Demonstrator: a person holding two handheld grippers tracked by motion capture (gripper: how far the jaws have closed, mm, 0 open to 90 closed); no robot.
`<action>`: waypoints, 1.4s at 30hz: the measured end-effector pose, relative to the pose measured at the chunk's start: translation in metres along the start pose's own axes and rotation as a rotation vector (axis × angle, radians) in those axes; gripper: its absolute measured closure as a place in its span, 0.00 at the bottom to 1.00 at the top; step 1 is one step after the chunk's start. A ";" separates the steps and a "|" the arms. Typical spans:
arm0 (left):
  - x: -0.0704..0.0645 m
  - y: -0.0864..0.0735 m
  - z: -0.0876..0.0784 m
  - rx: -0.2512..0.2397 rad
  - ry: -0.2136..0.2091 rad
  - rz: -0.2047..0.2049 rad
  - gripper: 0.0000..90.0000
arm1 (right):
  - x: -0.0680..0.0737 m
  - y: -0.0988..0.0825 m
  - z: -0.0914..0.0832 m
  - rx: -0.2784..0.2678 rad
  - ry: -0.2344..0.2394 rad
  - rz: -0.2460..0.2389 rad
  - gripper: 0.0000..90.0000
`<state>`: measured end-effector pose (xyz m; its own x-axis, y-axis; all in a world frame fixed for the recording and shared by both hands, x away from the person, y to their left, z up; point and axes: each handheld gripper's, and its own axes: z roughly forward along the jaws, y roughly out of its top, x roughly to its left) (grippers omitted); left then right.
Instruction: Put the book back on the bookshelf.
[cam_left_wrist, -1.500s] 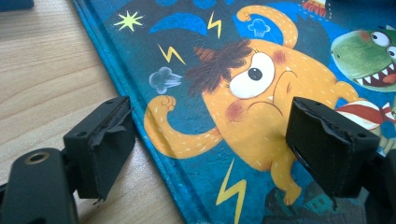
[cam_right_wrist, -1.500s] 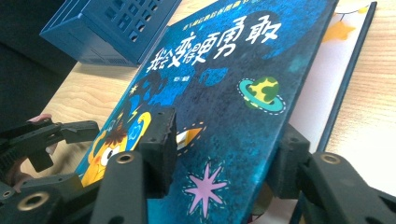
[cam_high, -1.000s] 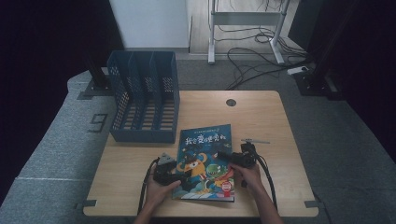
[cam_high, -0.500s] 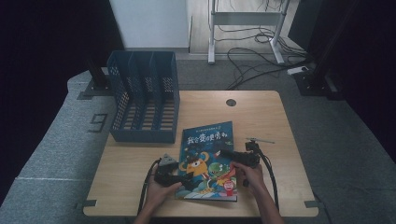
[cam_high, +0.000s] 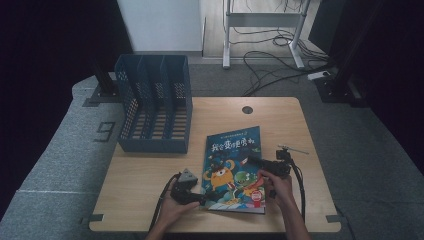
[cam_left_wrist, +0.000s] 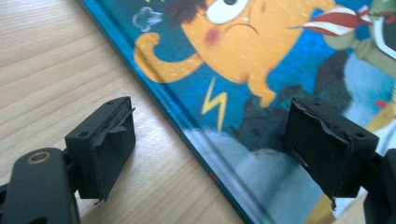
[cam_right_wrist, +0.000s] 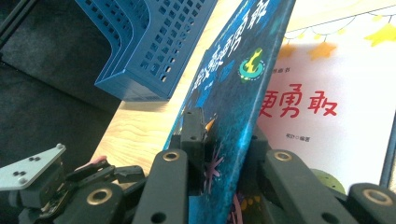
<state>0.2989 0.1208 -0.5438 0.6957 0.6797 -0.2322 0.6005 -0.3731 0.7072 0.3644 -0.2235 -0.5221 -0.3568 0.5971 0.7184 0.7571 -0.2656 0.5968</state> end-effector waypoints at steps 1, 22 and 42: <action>-0.001 0.000 0.000 0.002 -0.001 0.004 0.18 | 0.000 0.000 0.000 -0.001 0.000 0.001 0.84; -0.020 -0.008 -0.007 0.080 -0.002 0.070 0.12 | -0.005 0.002 -0.006 -0.014 -0.016 0.009 0.84; -0.029 -0.011 -0.003 0.105 0.038 0.097 0.07 | -0.009 0.004 -0.010 -0.039 -0.029 0.019 0.84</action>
<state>0.2711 0.1071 -0.5424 0.7382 0.6601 -0.1391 0.5705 -0.5009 0.6509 0.3650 -0.2377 -0.5232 -0.3261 0.6136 0.7191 0.7416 -0.3057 0.5971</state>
